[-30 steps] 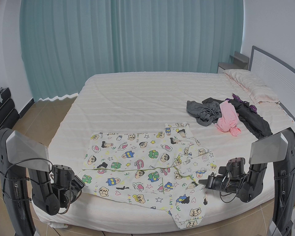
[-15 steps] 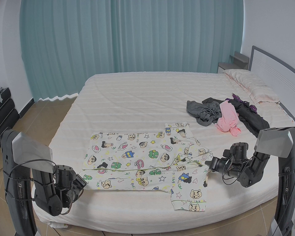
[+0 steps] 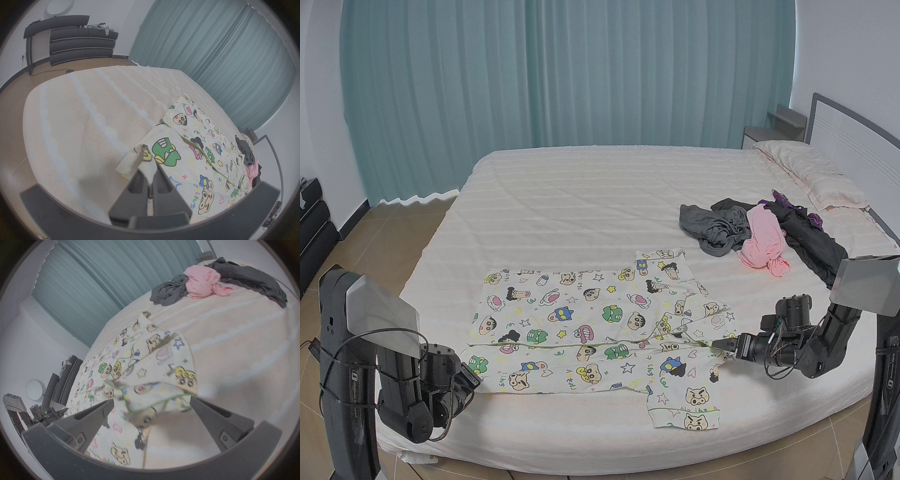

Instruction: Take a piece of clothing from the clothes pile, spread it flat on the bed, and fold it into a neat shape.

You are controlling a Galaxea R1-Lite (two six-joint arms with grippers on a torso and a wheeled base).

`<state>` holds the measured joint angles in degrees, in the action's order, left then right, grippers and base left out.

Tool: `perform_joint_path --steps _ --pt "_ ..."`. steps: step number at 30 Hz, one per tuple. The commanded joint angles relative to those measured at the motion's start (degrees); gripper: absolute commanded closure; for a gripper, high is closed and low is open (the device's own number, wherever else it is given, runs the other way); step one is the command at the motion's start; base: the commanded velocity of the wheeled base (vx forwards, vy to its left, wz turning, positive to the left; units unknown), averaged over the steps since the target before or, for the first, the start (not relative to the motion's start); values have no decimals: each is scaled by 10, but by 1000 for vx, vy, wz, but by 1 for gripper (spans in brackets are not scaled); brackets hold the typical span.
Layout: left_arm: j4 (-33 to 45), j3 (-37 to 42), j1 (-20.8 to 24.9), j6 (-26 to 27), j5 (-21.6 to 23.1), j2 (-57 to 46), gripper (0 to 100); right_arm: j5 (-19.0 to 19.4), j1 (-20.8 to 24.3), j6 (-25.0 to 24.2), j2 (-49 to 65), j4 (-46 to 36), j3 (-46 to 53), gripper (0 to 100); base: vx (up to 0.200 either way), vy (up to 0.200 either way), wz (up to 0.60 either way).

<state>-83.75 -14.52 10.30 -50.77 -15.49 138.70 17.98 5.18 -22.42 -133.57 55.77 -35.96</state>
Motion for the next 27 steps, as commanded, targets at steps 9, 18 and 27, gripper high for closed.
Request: perform_joint_path --steps 9,18,27 --pt "-1 1 1 -1 7 7 100 10 -16 3 61 117 213 0 0 0 0" --pt "-1 2 1 0 8 7 100 30 57 9 10 170 270 0 0 0 0" --pt "-1 1 2 0 8 7 100 31 106 5 -3 202 276 0 0 0 0"
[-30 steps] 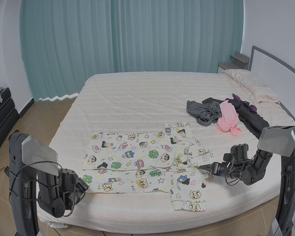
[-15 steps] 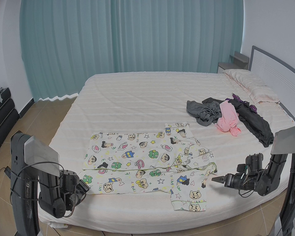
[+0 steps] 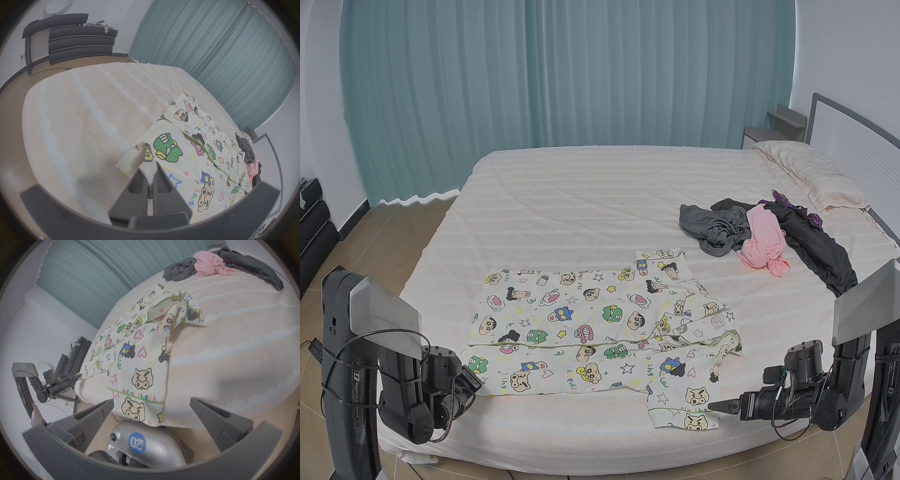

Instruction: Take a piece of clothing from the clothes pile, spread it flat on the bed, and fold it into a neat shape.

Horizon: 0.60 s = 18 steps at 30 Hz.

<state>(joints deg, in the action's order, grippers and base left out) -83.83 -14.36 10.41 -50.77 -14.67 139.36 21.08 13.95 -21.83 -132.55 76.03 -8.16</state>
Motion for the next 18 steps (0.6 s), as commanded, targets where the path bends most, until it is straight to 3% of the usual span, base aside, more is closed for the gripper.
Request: perform_joint_path --steps 1,13,18 --pt "0 -1 0 0 0 0 100 -1 27 -1 -14 -3 -5 0 0 0 0" --pt "0 -2 2 0 0 0 100 -8 53 -1 -21 -55 -60 0 0 0 0" --pt "0 -2 3 0 0 0 100 -48 70 -1 -3 -142 -98 0 0 0 0"
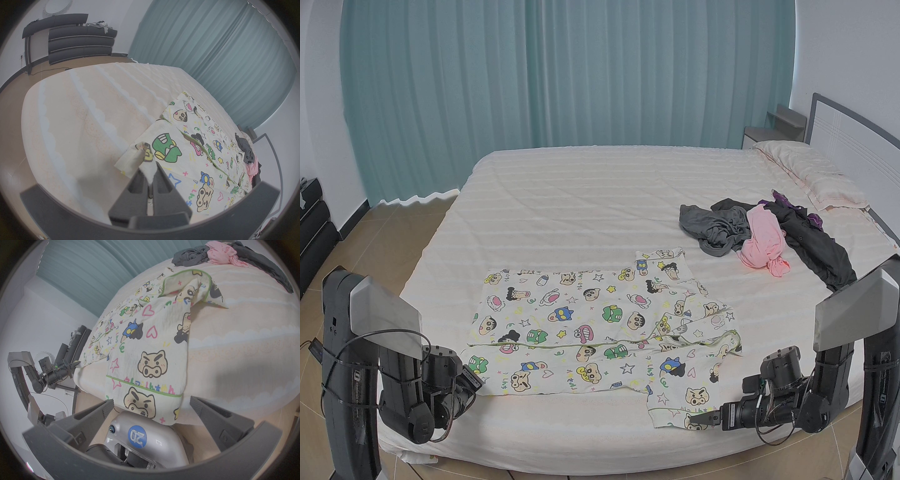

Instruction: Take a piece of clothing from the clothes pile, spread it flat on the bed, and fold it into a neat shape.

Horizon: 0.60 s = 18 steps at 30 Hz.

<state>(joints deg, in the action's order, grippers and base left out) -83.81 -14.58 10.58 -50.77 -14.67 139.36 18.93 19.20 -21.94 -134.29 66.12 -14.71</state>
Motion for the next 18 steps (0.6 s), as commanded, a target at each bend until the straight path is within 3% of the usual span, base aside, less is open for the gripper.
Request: perform_joint_path --steps 1,10,11,18 --pt "0 0 1 0 0 0 100 -36 21 0 15 -52 -40 0 0 0 0" --pt "0 0 2 0 0 -1 100 -52 28 -2 14 -69 -59 0 0 0 0" --pt "0 0 2 0 0 -1 100 -54 31 -1 13 -70 -61 100 0 0 0" --pt "0 0 1 0 0 -1 100 -57 35 -1 14 -73 -60 100 0 0 0"
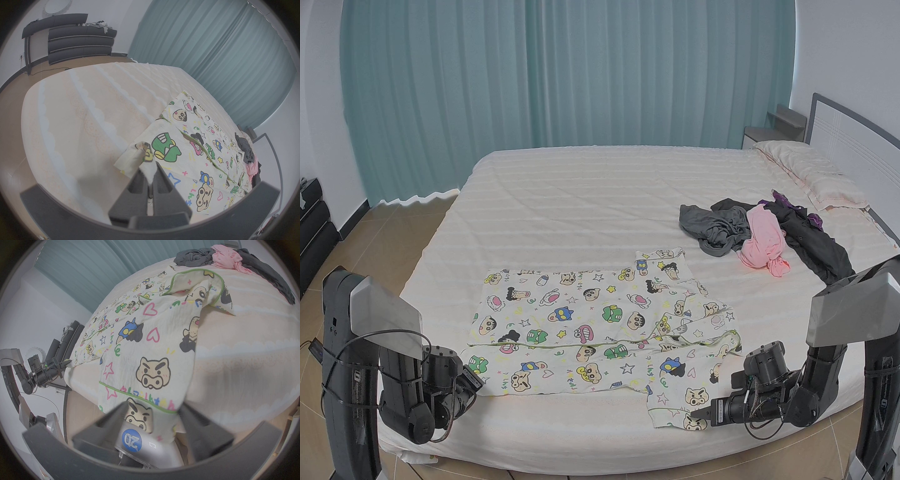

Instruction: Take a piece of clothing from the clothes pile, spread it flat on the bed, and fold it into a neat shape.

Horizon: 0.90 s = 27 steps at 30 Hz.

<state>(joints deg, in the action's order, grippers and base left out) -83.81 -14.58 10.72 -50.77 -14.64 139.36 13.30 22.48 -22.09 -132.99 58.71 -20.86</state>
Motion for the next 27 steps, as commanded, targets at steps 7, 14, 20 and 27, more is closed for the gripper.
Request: perform_joint_path --steps 7,14,20,27 --pt "0 2 -1 -1 0 -1 100 1 -2 -1 7 2 8 100 0 0 0" --pt "-42 25 2 7 -2 -4 100 14 -42 -23 74 10 80 100 0 0 0" --pt "-62 61 10 36 -2 -21 100 63 -82 -26 142 18 137 100 0 0 0" --pt "-62 123 27 47 19 -51 100 67 -88 -23 163 23 183 100 0 0 0"
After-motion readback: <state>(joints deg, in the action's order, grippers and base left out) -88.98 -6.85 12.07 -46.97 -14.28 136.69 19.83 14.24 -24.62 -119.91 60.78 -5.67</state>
